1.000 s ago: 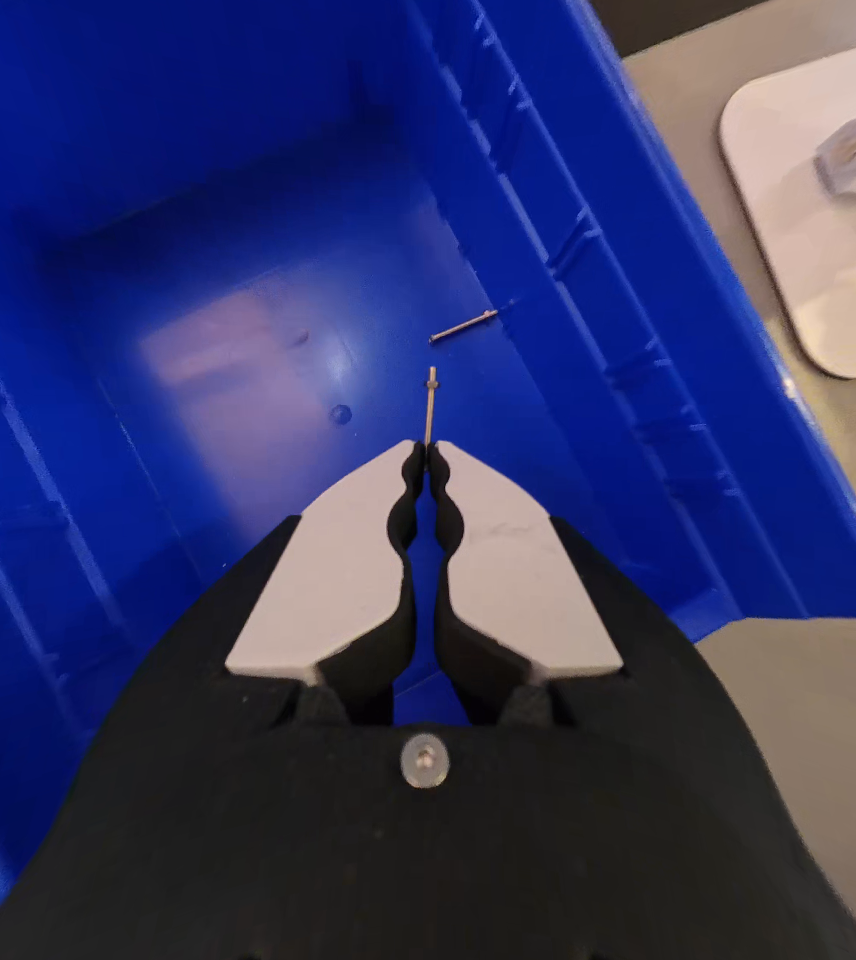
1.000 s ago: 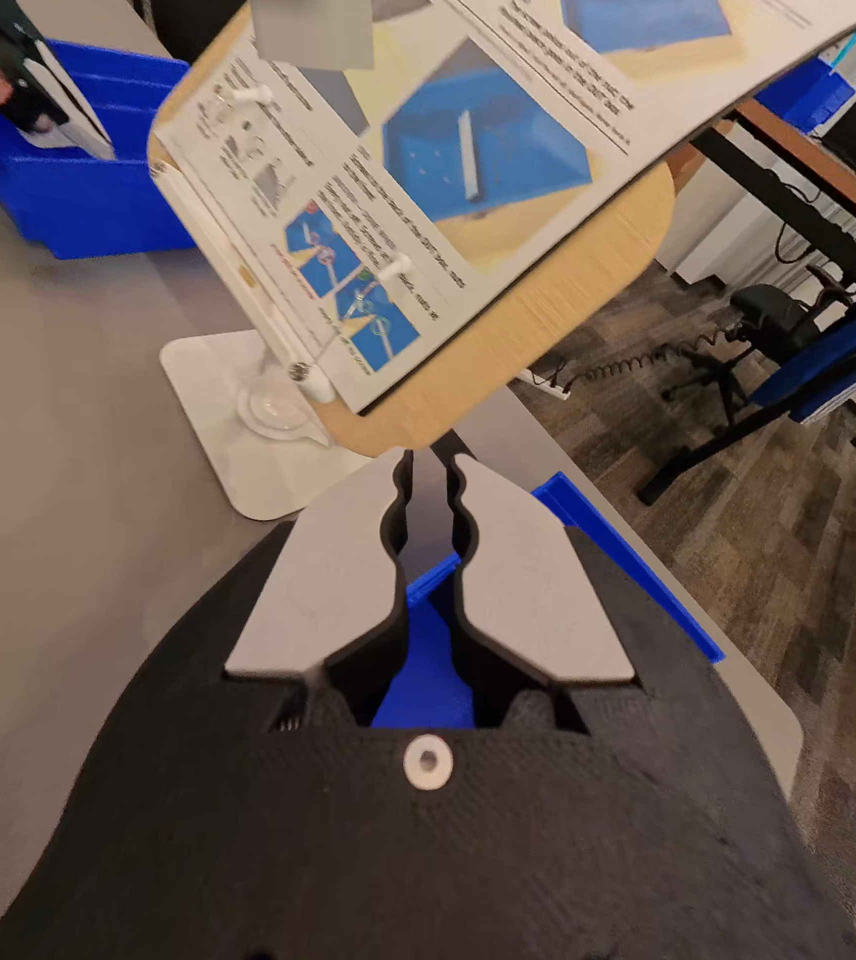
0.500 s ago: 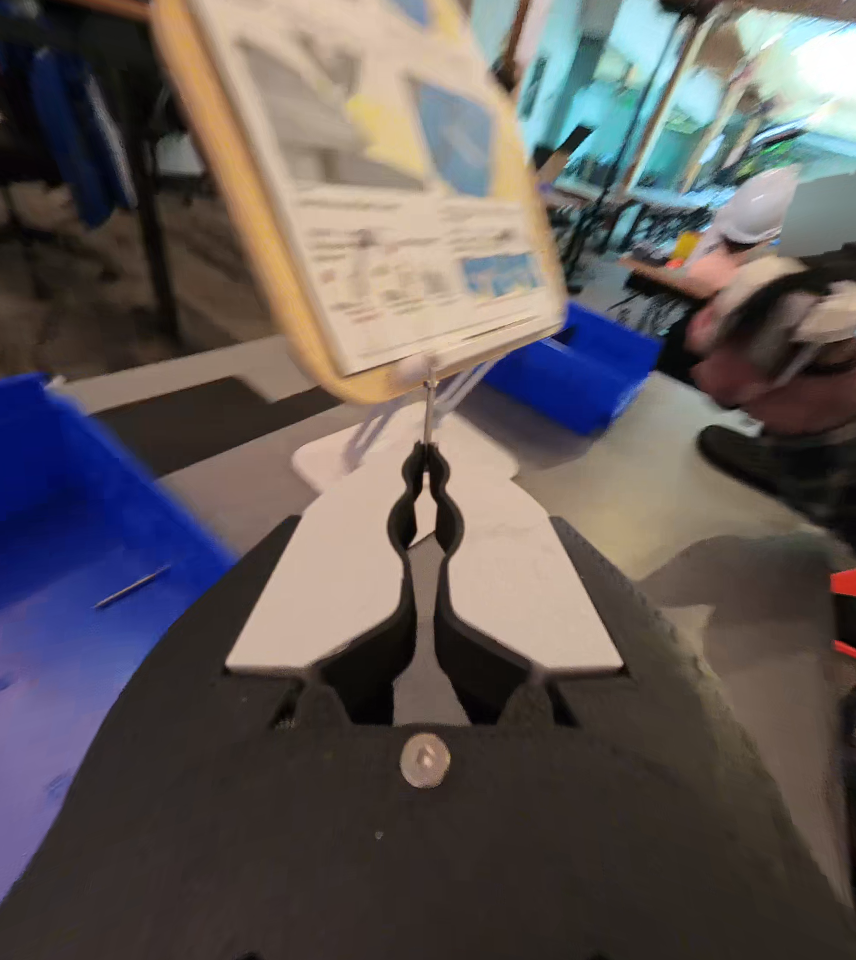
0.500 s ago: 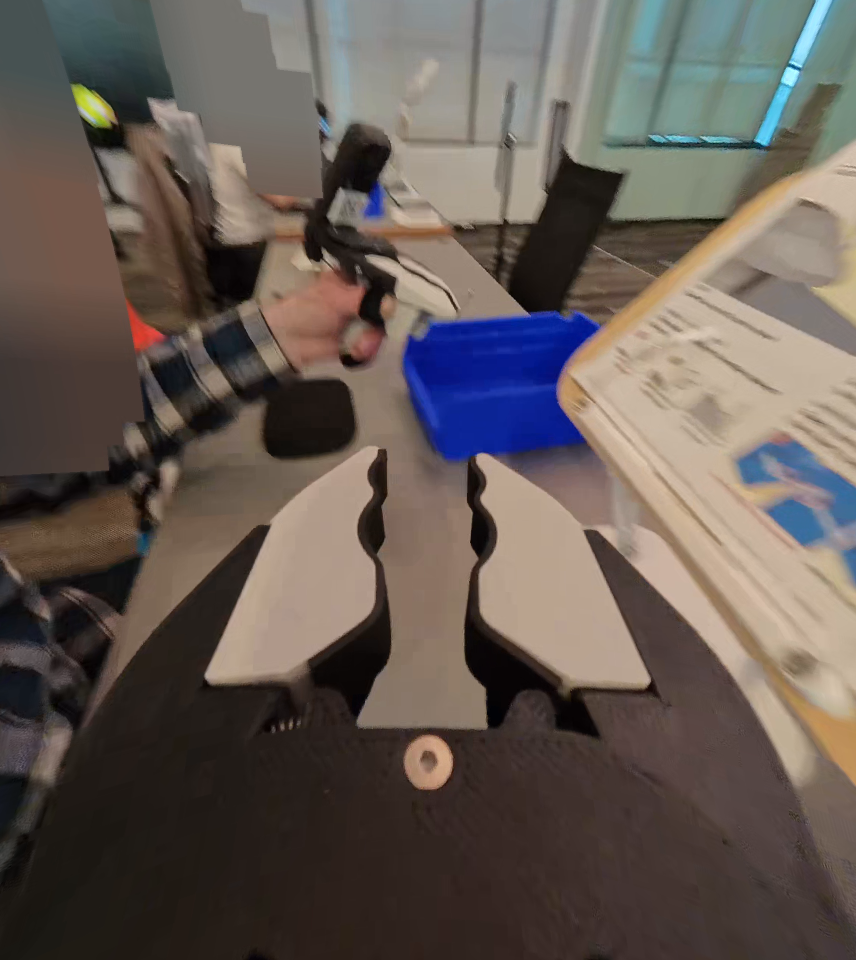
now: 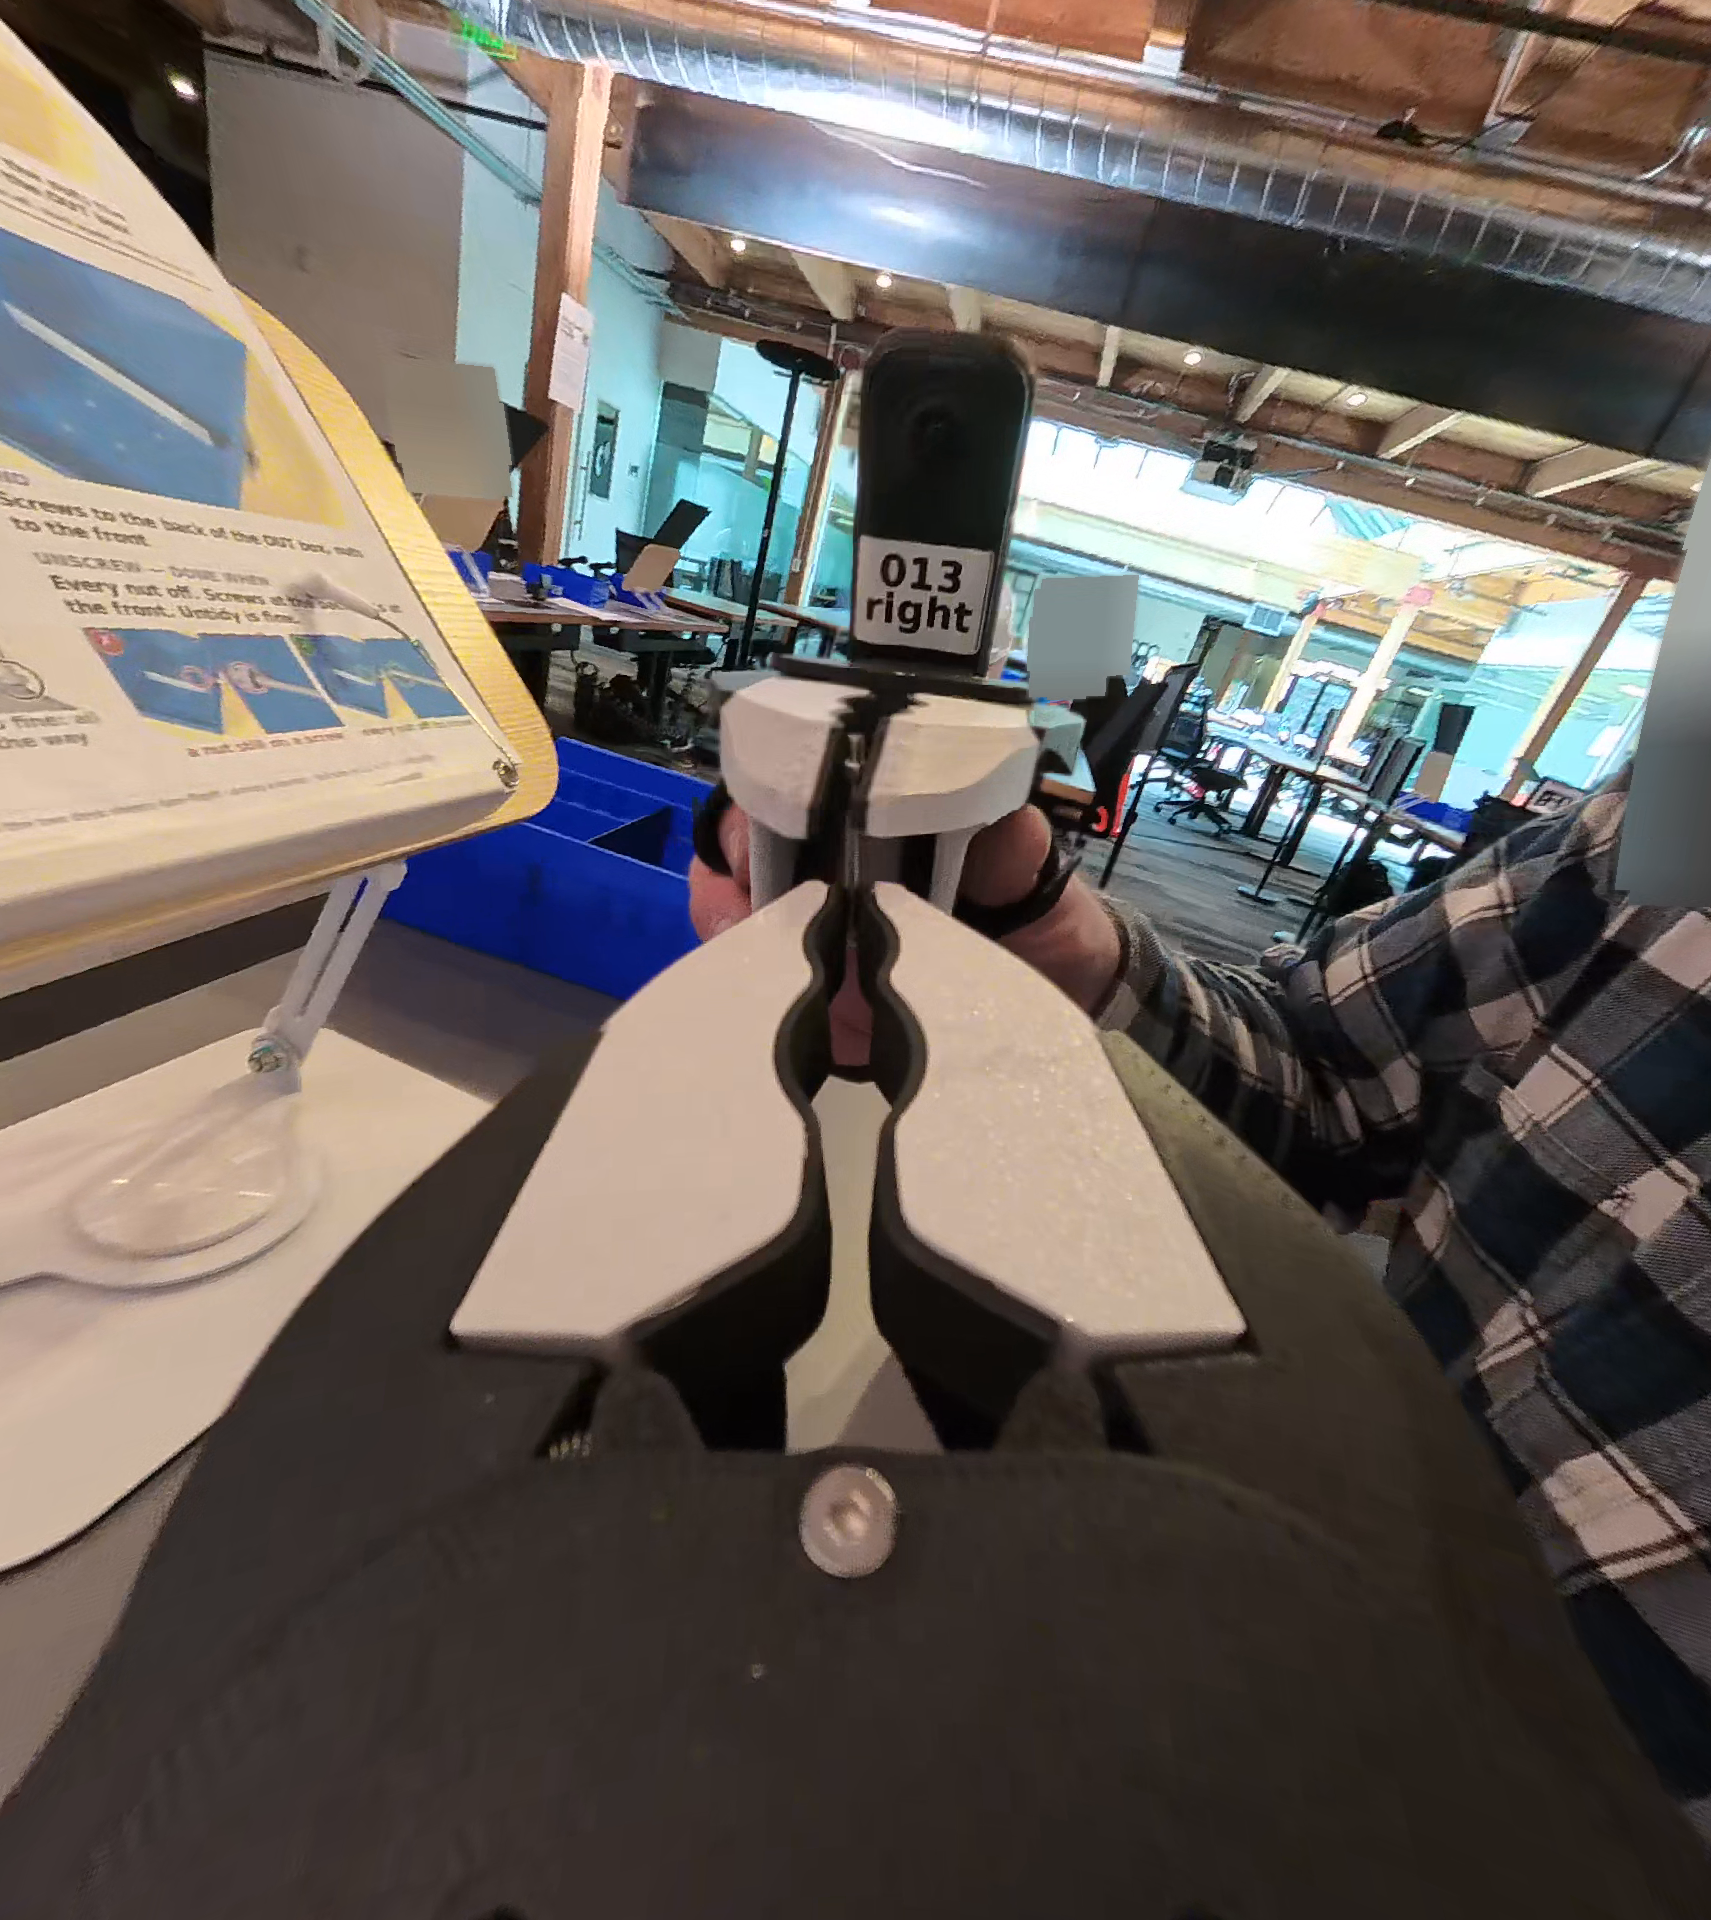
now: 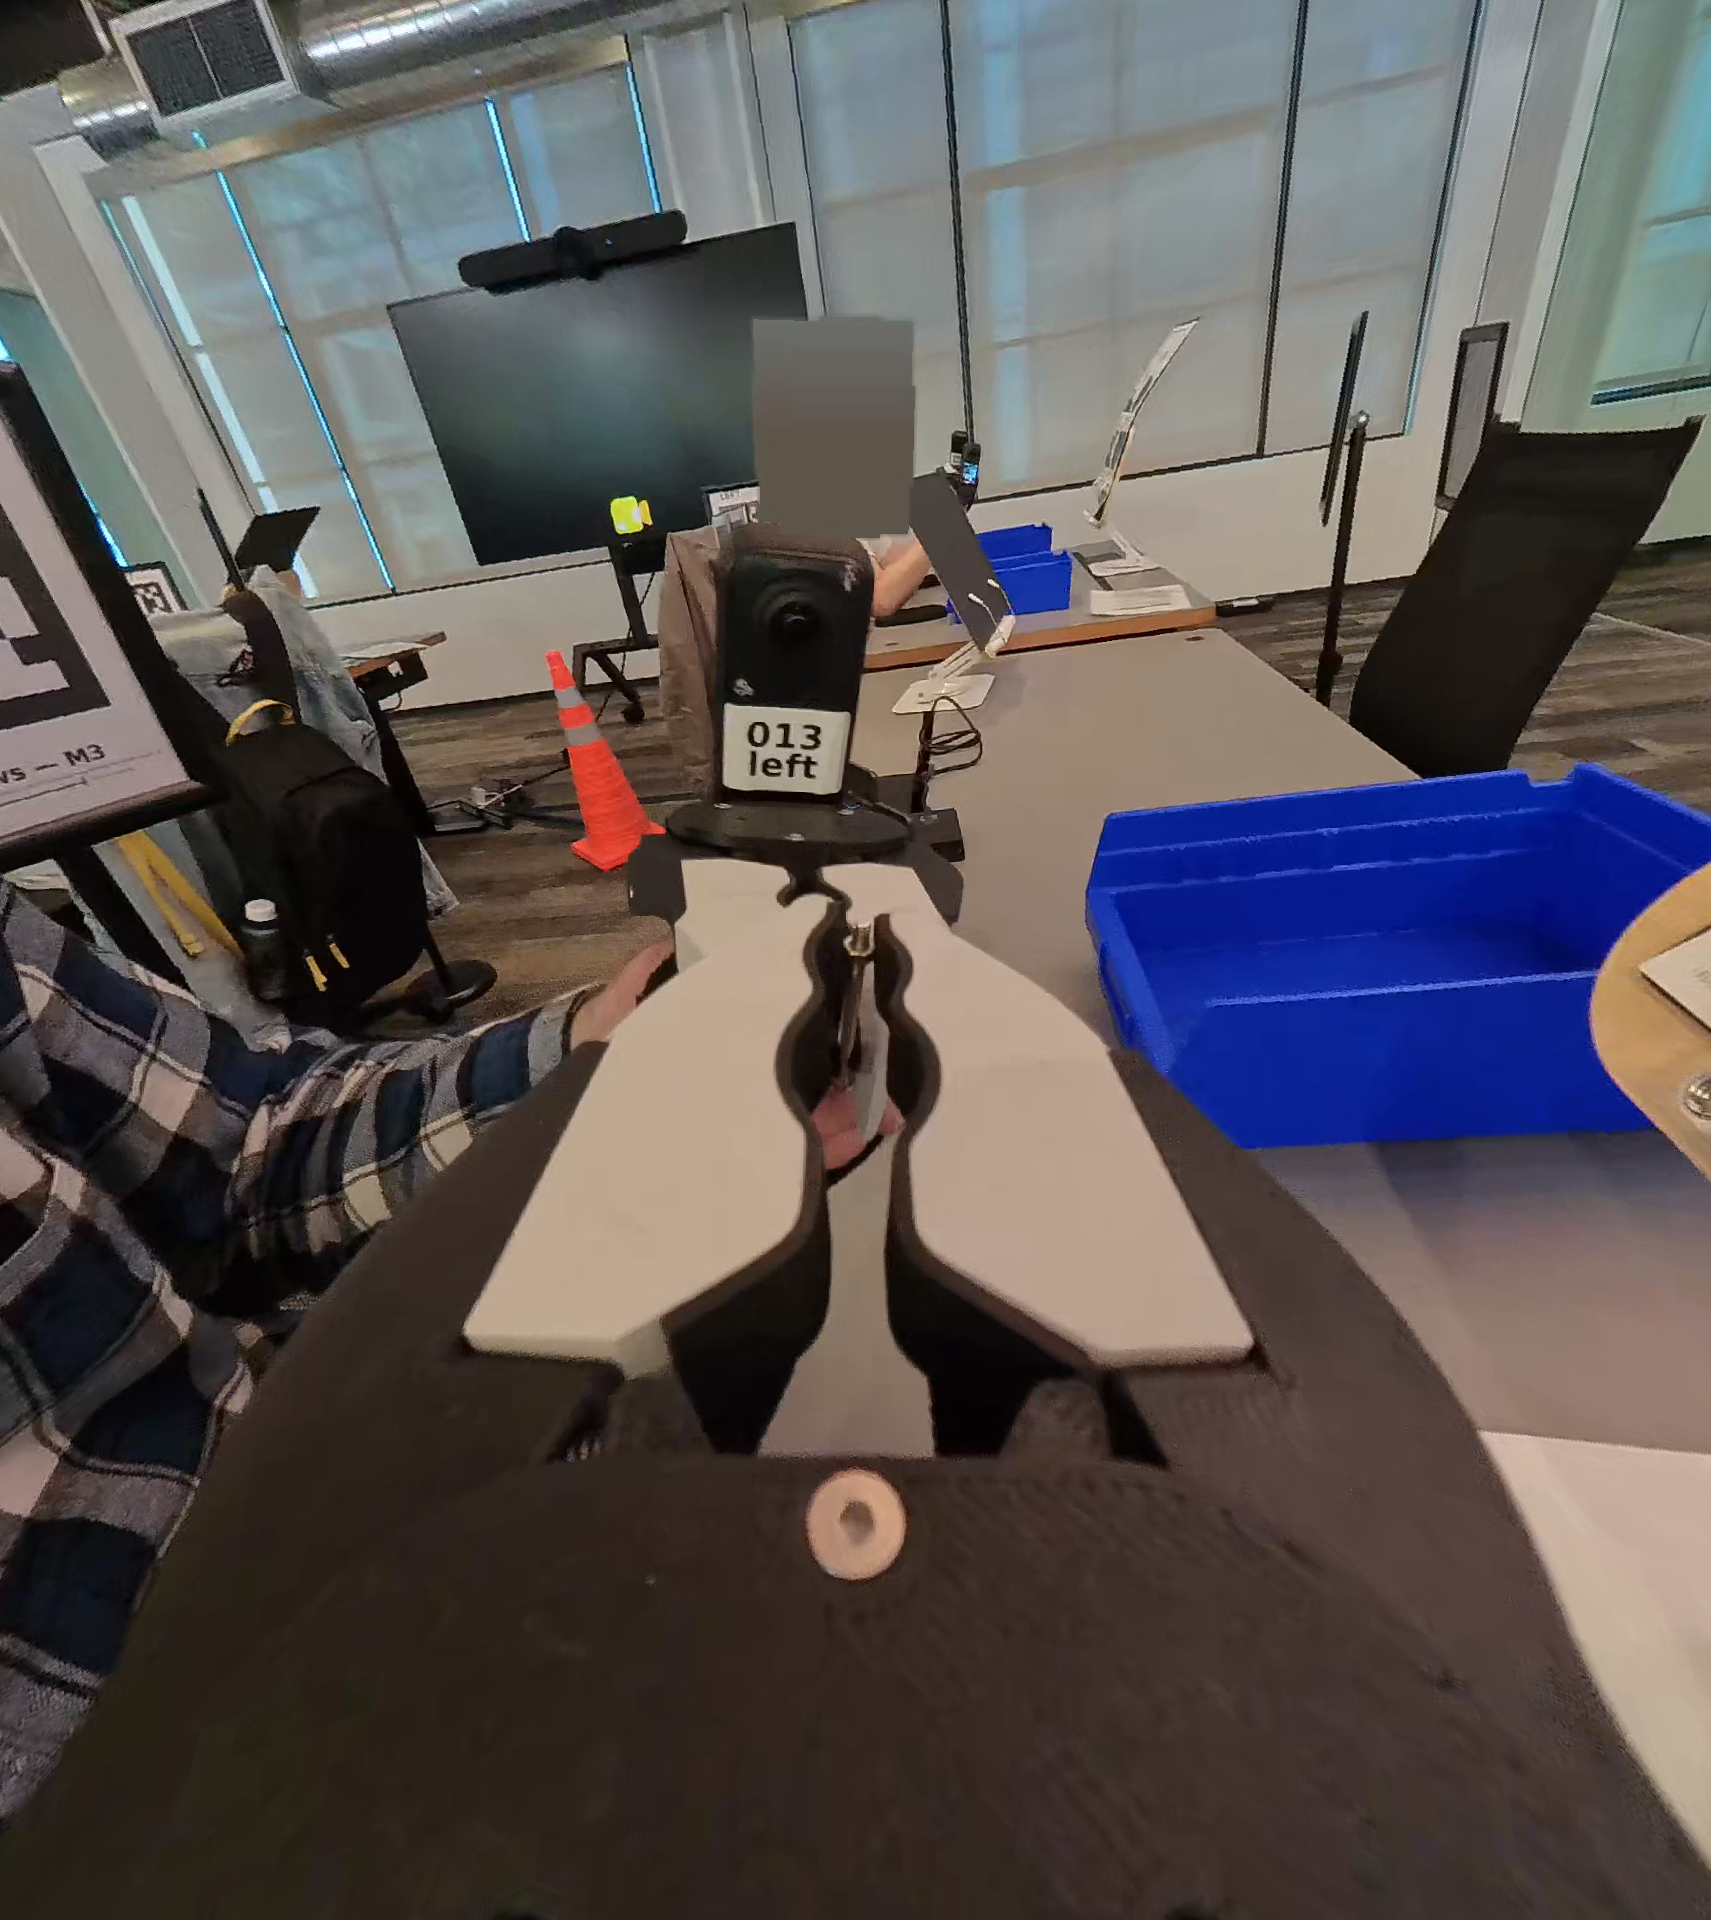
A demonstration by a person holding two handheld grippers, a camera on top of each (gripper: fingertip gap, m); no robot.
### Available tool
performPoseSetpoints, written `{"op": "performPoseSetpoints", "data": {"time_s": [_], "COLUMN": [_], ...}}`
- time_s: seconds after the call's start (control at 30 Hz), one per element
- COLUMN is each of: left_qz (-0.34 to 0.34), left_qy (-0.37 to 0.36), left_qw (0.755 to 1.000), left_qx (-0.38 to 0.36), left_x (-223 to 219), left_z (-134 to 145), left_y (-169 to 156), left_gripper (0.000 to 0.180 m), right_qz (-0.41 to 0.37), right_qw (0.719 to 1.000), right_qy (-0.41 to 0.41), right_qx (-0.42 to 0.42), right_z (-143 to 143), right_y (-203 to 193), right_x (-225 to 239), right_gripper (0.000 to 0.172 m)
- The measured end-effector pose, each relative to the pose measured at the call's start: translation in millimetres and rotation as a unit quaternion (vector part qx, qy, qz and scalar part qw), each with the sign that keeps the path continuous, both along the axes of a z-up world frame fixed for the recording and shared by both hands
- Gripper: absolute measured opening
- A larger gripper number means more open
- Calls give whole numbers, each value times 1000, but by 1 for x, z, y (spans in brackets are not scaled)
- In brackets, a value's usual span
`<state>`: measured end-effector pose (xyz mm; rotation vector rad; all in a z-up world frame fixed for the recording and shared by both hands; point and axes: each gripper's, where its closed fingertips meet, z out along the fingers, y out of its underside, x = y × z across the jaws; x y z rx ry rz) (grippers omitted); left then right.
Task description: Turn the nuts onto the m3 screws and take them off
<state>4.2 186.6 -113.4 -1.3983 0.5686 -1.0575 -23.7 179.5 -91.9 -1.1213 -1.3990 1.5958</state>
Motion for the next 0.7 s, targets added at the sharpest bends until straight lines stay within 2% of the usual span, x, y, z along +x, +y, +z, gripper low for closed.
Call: {"op": "performPoseSetpoints", "data": {"time_s": [0.13,0.2,0.23,0.33,0.43,0.63,0.67,0.7], "left_qz": [6,18,23,27,9,10,16,12], "left_qy": [9,39,60,97,119,108,98,92], "left_qw": [1000,999,998,994,993,994,995,995], "left_qx": [21,20,21,29,25,22,26,28], "left_x": [-1,1,2,9,16,19,17,18], "left_z": [4,1,-1,-1,-5,-10,-8,-8], "left_y": [-3,0,2,3,3,4,5,4], "left_gripper": [2,28,35,32,4,4,3,3], "right_qz": [0,2,2,11,15,16,12,1], "right_qw": [1000,999,999,998,998,996,997,997], "right_qy": [-18,-25,-30,-43,-48,-61,-60,-53], "right_qx": [16,20,27,35,45,64,54,50], "right_z": [0,2,2,1,-1,-5,-3,0], "right_y": [1,1,2,0,-4,-5,-2,2], "right_x": [3,4,4,3,2,5,5,5], "right_gripper": [5,5,5,5,5,5,12,36]}}
